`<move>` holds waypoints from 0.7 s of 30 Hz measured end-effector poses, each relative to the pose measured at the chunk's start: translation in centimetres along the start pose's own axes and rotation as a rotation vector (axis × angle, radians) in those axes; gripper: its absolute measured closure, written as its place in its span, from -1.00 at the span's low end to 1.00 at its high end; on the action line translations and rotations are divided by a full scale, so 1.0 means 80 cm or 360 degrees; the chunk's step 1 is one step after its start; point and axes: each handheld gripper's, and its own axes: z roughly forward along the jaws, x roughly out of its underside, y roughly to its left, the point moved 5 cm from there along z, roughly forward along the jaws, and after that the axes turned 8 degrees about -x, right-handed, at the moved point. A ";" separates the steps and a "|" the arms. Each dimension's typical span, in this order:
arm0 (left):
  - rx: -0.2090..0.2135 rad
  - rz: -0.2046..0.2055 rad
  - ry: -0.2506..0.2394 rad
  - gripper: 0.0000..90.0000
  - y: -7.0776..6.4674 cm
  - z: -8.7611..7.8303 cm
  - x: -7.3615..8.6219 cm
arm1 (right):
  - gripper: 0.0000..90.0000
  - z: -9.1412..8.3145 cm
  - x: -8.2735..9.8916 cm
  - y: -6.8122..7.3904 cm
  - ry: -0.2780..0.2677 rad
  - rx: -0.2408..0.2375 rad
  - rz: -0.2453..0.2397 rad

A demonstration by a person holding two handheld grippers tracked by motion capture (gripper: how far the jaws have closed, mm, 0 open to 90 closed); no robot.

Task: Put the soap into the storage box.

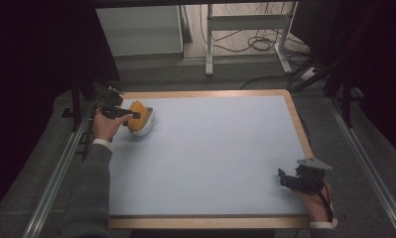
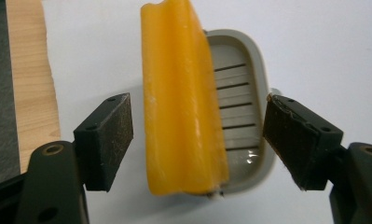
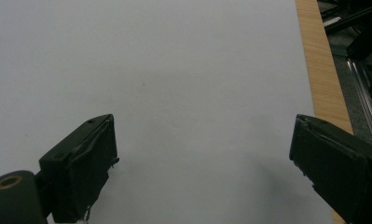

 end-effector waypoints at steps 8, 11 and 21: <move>0.0112 0.0093 -0.0115 -0.45 -0.019 -0.031 0.019 | -0.84 0.000 -0.002 0.002 -0.0004 -0.0003 -0.0008; 0.0142 0.0129 -0.0148 -0.45 -0.027 -0.040 0.031 | -0.84 -0.001 -0.002 0.002 -0.0007 -0.0003 -0.0002; 0.0292 0.0223 -0.0246 -0.45 -0.063 -0.060 0.101 | -0.84 -0.003 -0.003 0.002 -0.0012 0.0000 -0.0004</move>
